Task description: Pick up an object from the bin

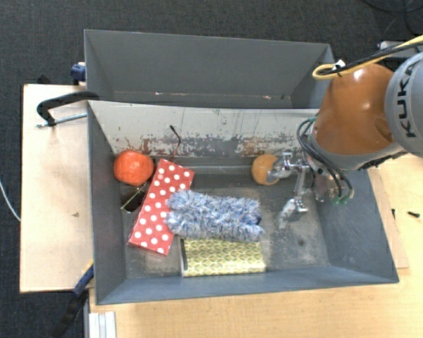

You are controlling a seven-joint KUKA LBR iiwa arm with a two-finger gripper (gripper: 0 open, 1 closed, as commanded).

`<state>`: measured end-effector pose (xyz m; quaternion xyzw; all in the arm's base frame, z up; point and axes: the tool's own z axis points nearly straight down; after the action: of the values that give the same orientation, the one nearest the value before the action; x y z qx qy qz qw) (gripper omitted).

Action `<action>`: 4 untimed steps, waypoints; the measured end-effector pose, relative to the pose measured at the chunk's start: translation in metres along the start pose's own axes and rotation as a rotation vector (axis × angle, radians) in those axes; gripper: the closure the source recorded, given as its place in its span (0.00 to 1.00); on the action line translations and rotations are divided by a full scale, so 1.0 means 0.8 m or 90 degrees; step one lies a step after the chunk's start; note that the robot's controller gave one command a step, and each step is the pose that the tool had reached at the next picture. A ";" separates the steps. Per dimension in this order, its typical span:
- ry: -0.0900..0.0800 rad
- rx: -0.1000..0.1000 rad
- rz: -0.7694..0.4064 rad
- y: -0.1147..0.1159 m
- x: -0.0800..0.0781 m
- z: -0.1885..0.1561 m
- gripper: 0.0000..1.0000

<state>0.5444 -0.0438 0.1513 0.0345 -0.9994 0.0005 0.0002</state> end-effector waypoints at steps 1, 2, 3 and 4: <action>0.000 -0.002 -0.008 0.034 0.023 -0.020 0.00; -0.004 -0.001 -0.096 0.050 -0.055 0.092 1.00; -0.004 -0.001 -0.097 0.050 -0.055 0.092 1.00; -0.001 -0.001 -0.095 0.054 -0.051 0.058 1.00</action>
Offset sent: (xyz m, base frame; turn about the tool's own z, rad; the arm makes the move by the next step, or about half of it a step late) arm 0.0392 0.0427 -0.0762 -0.1527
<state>0.5819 0.0024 0.1052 0.1091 -0.9940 -0.0003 -0.0007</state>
